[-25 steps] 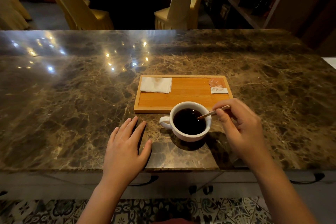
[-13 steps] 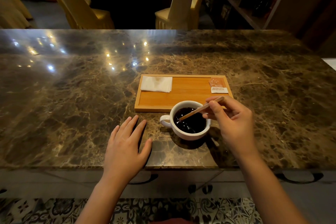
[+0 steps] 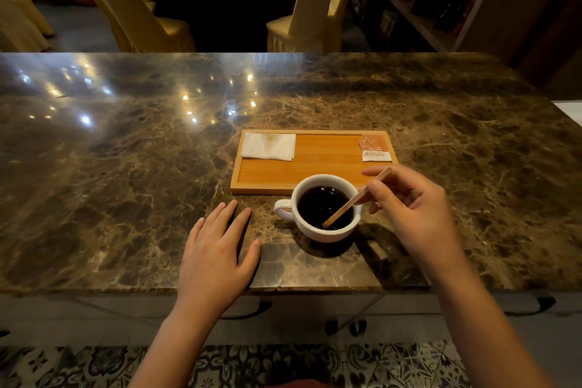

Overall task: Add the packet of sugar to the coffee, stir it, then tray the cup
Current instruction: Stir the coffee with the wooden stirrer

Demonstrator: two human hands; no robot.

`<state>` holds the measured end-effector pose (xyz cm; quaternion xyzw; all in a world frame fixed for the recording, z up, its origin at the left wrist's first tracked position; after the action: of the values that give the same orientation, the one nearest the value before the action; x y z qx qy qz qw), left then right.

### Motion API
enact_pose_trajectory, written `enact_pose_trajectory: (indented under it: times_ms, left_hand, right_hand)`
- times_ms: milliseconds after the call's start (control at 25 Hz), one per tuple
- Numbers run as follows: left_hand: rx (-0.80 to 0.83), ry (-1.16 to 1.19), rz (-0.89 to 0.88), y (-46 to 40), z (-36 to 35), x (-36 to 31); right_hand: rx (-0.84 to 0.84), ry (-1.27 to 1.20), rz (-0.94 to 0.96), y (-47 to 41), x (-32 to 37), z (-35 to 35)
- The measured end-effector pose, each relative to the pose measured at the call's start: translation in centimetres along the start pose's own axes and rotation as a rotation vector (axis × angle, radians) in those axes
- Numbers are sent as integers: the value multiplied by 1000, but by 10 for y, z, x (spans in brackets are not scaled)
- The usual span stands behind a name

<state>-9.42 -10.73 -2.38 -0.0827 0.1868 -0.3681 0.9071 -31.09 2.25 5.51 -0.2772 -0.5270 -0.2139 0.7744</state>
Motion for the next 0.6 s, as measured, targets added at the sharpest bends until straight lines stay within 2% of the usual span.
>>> enact_pose_trajectory:
  times_ms: [240, 600]
  left_hand:
    - [3, -2, 1, 1, -1, 0]
    - [5, 9, 3, 1, -1, 0]
  right_hand:
    - [-90, -120, -22, -9, 4, 17]
    - [-159, 38, -19, -31, 5, 38]
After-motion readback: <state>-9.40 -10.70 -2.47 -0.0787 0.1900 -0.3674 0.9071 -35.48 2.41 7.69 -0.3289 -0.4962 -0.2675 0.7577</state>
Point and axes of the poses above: each hand's wrist, its own y-axis away from the middle knuckle, its own z-axis out of the back of the hand, x = y × z, the point moved 10 cm from there along -y, towards the middle knuckle, and after that the axes turned 2 degrees about -z, right-handed, at the moved point
